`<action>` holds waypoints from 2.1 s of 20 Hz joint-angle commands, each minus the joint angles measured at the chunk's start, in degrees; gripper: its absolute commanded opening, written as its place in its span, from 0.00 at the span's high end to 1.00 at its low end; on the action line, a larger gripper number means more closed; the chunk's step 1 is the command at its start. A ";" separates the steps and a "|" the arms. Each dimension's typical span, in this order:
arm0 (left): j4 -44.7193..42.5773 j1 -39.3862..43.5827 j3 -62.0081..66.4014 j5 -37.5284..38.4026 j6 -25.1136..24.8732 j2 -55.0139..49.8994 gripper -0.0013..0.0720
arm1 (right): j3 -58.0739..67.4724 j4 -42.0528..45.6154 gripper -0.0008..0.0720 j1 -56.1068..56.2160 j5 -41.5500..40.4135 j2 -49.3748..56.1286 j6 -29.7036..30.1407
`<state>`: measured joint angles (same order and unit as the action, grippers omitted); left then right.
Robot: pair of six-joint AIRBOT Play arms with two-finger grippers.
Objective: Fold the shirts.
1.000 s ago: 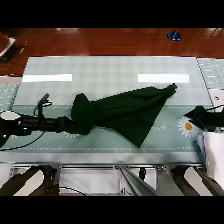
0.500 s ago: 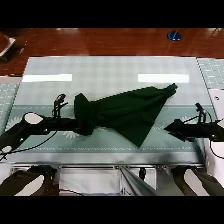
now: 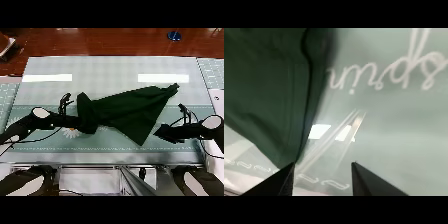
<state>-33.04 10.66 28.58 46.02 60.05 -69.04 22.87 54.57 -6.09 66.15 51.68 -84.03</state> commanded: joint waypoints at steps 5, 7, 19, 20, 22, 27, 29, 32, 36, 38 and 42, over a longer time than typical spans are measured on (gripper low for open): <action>0.09 0.09 2.21 2.05 0.26 -0.63 0.95 | 0.00 -5.92 0.43 13.94 -8.46 8.20 -2.89; 0.09 0.09 2.21 2.27 0.26 -0.63 0.95 | 0.61 -9.44 0.43 16.52 -12.57 12.04 -2.32; 4.90 -8.52 24.61 5.55 1.22 8.24 0.95 | 47.63 -0.04 0.95 12.24 -5.75 15.34 1.88; 5.20 -10.12 30.34 5.55 2.21 9.49 0.95 | 56.17 1.57 0.95 10.23 -4.72 14.56 1.31; 5.18 -13.16 42.27 5.62 4.50 11.54 0.95 | 71.49 3.69 0.95 6.99 -1.70 13.14 0.85; 5.01 -19.37 64.72 5.92 6.73 17.42 0.95 | 92.67 11.10 0.95 4.96 2.40 4.70 0.90; 3.96 -21.24 69.16 7.39 6.73 21.03 0.95 | 93.66 13.68 0.95 4.96 2.56 -0.66 0.96; -1.31 -23.28 70.40 8.39 6.97 28.28 0.95 | 93.66 17.92 0.95 4.96 4.90 -7.26 0.90; -12.68 -23.98 70.38 12.33 11.78 36.79 0.95 | 93.66 18.01 0.95 4.96 10.58 -11.37 0.72; -13.73 -23.98 70.36 17.29 13.07 38.34 0.95 | 93.50 18.01 0.95 4.96 14.51 -11.82 0.39; -13.70 -23.96 66.69 29.00 16.74 38.23 0.95 | 90.38 17.90 0.95 4.96 18.45 -11.91 -0.79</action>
<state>-44.82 -13.19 97.51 66.59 73.91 -31.77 115.02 72.25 -1.08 80.73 40.40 -83.96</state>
